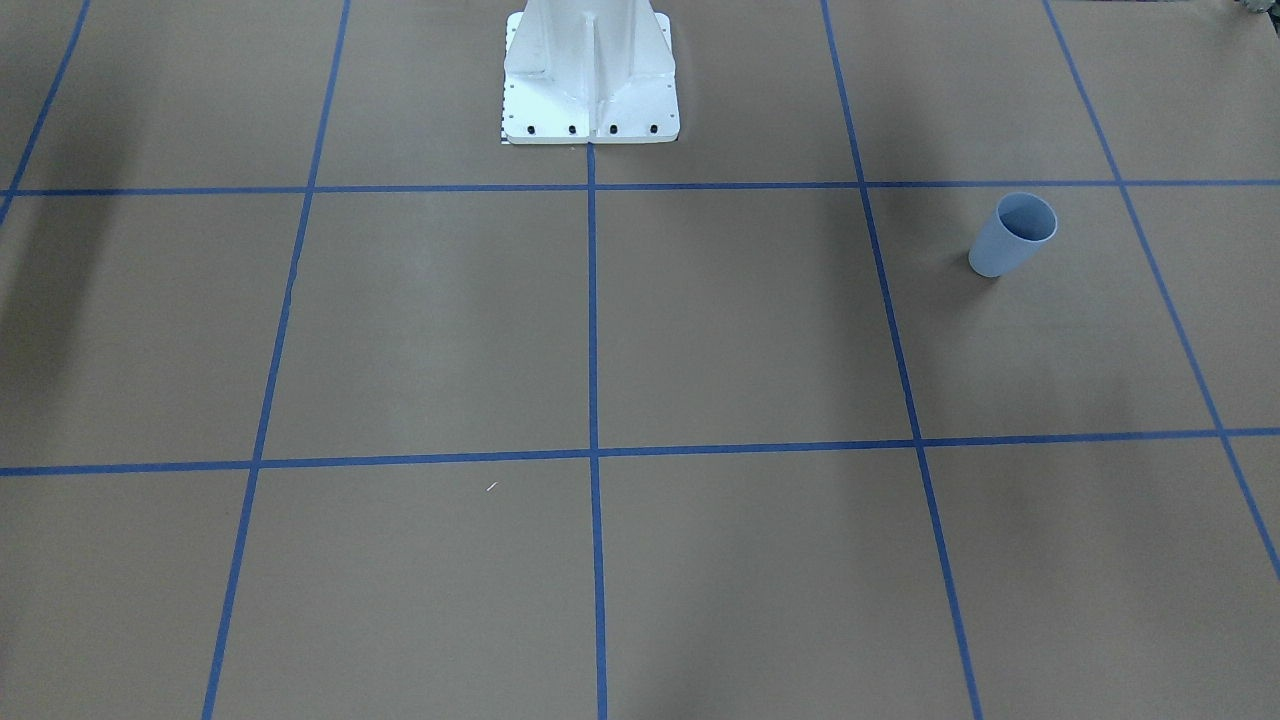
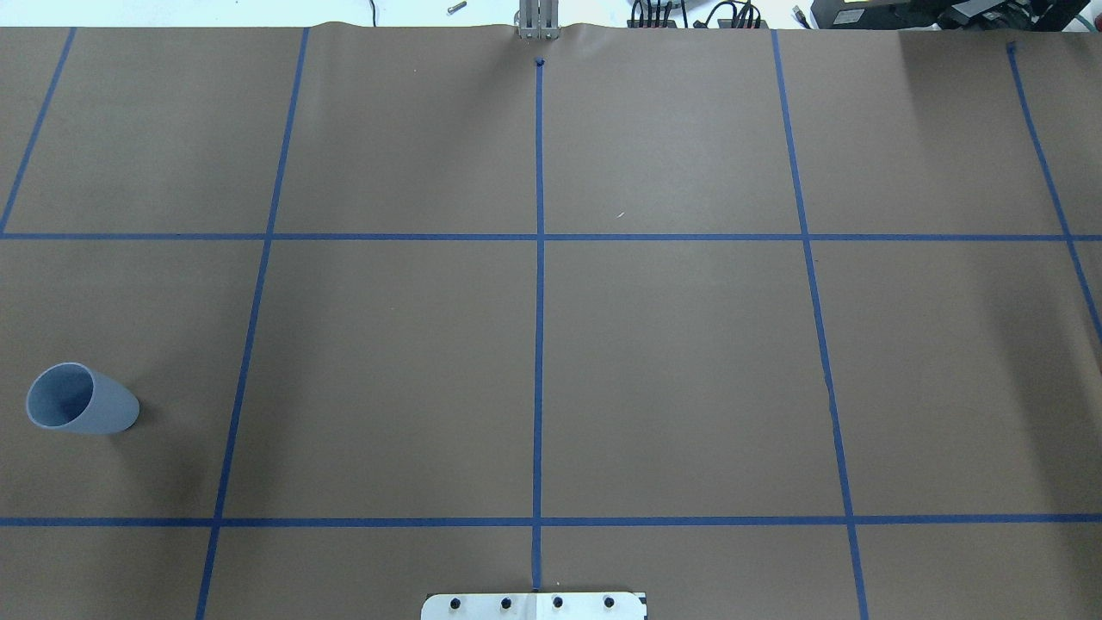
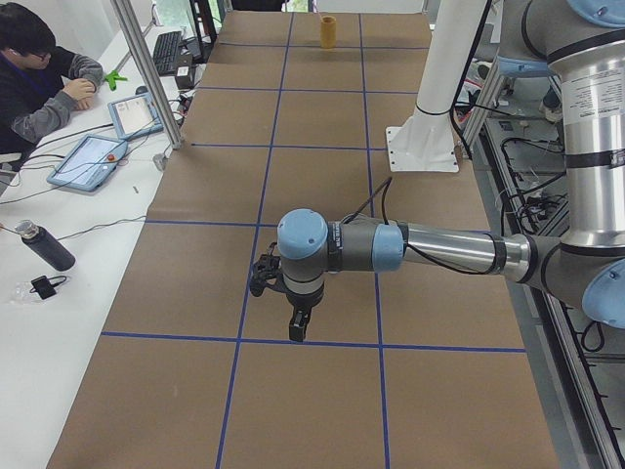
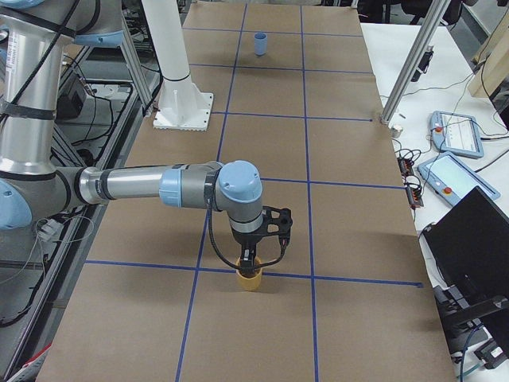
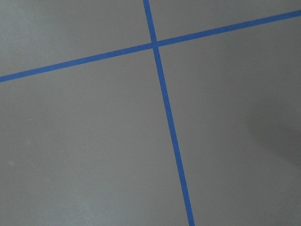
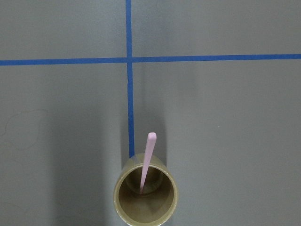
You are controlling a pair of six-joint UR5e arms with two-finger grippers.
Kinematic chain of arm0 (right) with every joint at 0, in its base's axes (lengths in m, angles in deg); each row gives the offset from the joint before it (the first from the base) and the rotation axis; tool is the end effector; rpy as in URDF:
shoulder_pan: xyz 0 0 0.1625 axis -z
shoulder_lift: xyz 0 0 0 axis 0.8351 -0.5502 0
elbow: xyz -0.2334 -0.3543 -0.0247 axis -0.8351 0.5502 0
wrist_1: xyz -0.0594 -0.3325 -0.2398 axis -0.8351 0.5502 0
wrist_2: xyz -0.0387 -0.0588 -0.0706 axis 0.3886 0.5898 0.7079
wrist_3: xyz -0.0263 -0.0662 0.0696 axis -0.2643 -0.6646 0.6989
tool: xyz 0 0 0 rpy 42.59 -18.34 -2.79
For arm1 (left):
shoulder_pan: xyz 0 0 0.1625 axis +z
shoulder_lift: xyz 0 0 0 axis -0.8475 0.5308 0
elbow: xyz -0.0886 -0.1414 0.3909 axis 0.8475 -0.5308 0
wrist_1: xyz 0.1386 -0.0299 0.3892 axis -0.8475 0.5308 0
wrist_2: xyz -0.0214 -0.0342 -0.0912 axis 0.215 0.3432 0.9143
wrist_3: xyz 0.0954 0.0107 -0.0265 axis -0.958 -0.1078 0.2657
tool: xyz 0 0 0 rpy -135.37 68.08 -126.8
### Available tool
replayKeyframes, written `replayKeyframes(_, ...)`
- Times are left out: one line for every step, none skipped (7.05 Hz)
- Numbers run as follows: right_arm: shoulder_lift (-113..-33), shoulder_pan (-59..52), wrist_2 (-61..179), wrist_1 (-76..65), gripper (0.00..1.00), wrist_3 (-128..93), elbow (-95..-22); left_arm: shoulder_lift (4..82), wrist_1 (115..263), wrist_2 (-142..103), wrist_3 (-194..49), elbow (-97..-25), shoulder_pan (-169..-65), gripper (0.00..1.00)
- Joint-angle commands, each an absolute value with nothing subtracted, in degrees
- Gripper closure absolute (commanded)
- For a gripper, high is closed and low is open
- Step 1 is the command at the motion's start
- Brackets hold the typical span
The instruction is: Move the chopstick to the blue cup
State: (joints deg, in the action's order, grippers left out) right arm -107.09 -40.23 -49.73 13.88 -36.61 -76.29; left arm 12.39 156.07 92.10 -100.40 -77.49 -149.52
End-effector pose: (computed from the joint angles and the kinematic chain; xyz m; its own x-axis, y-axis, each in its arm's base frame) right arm 0.1134 -0.3776 0.6022 0.7495 0.0455 0.6605 -0.0895 0.9954 0.0331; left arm -0.0766 -0.4078 0.6057 0.7171 0.2051 -0.6661 -0.1386 0.9786 0.1521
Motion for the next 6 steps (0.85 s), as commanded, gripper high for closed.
replayKeyframes(-107.1, -40.2, -49.7, 13.9, 0.0, -36.6, -76.3, 12.4, 156.0, 92.1, -100.4, -77.6, -149.4, 0.02)
replayKeyframes(-107.1, -40.2, -49.9, 13.9, 0.0, -36.5, -76.6, 12.4, 156.1, 92.1, -100.4, -77.6, -149.5, 0.02)
replayKeyframes(-107.4, -40.3, -50.0, 14.0, 0.0, -36.6, -76.7, 12.4, 156.1, 92.1, -100.4, -77.6, -149.5, 0.02)
replayKeyframes(-107.4, -40.2, -50.0, 14.0, 0.0, -36.6, -76.8, 12.5, 156.2, 91.9, -100.4, -77.9, -149.4, 0.02)
replayKeyframes(-107.0, -40.2, -50.2, 14.0, 0.0, -36.5, -77.0, 13.0, 156.2, 91.8, -100.1, -78.9, -149.4, 0.02)
replayKeyframes(-106.4, -40.2, -50.2, 12.7, 0.0, -36.0, -77.0, 12.8, 158.7, 92.0, -100.1, -80.4, -149.6, 0.02)
